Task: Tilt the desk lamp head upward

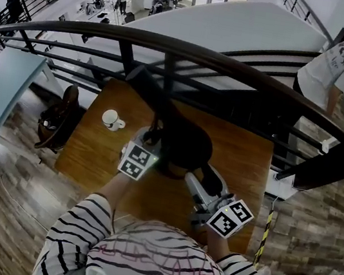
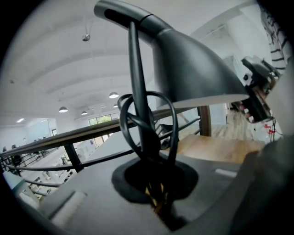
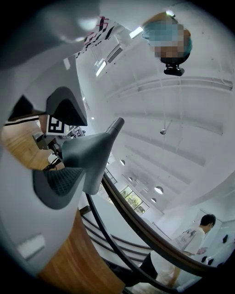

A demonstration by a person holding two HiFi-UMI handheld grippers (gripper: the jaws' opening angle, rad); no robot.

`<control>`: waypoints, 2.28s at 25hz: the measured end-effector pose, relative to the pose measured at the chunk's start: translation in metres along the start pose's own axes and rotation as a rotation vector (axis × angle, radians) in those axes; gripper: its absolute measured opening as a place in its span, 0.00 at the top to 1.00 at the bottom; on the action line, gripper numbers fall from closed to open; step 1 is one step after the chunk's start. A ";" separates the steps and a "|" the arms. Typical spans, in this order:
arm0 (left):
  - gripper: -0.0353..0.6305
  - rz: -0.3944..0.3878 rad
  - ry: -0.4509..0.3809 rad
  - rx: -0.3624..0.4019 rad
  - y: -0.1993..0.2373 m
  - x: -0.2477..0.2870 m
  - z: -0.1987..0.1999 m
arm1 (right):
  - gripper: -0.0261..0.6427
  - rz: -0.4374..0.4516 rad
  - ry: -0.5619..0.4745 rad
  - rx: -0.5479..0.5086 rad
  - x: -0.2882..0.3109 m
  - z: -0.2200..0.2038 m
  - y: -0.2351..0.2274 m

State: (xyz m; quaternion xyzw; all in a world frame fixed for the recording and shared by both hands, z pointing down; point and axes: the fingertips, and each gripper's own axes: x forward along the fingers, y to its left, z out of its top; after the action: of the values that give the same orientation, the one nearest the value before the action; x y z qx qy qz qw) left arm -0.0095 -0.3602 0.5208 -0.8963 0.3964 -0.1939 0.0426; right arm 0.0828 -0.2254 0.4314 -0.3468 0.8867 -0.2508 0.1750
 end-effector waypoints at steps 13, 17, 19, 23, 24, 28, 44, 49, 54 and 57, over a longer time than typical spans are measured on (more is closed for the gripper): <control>0.89 0.003 -0.023 -0.035 0.003 -0.011 -0.007 | 0.56 -0.053 0.008 -0.001 -0.004 -0.006 -0.012; 0.90 0.003 -0.038 -0.041 0.003 -0.012 -0.006 | 0.56 -0.078 0.020 0.004 -0.007 -0.011 -0.020; 0.90 0.002 -0.044 -0.043 0.003 -0.011 -0.006 | 0.56 -0.091 0.034 0.000 -0.007 -0.015 -0.025; 0.91 0.008 -0.058 -0.041 0.001 -0.009 -0.004 | 0.56 -0.070 0.051 0.015 -0.005 -0.021 -0.029; 0.91 0.010 -0.059 -0.041 0.001 -0.009 -0.005 | 0.56 -0.059 0.049 0.026 -0.003 -0.022 -0.029; 0.91 0.006 -0.058 -0.050 0.001 -0.009 -0.006 | 0.56 -0.023 0.043 0.044 0.004 -0.024 -0.025; 0.91 -0.002 -0.053 -0.067 0.005 -0.009 -0.007 | 0.56 -0.009 0.014 0.072 0.000 -0.004 -0.020; 0.91 -0.002 -0.053 -0.070 0.003 -0.010 -0.006 | 0.56 -0.033 -0.016 0.036 -0.011 0.014 -0.014; 0.91 -0.002 -0.052 -0.077 0.006 -0.010 -0.009 | 0.55 -0.054 -0.054 -0.009 -0.016 0.035 -0.008; 0.91 -0.001 -0.052 -0.079 0.007 -0.009 -0.009 | 0.55 -0.064 -0.071 -0.041 -0.018 0.047 -0.006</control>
State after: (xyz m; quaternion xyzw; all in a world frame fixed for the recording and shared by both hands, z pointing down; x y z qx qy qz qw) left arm -0.0233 -0.3578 0.5246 -0.9023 0.4020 -0.1545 0.0172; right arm 0.1216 -0.2314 0.3987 -0.3871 0.8734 -0.2257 0.1909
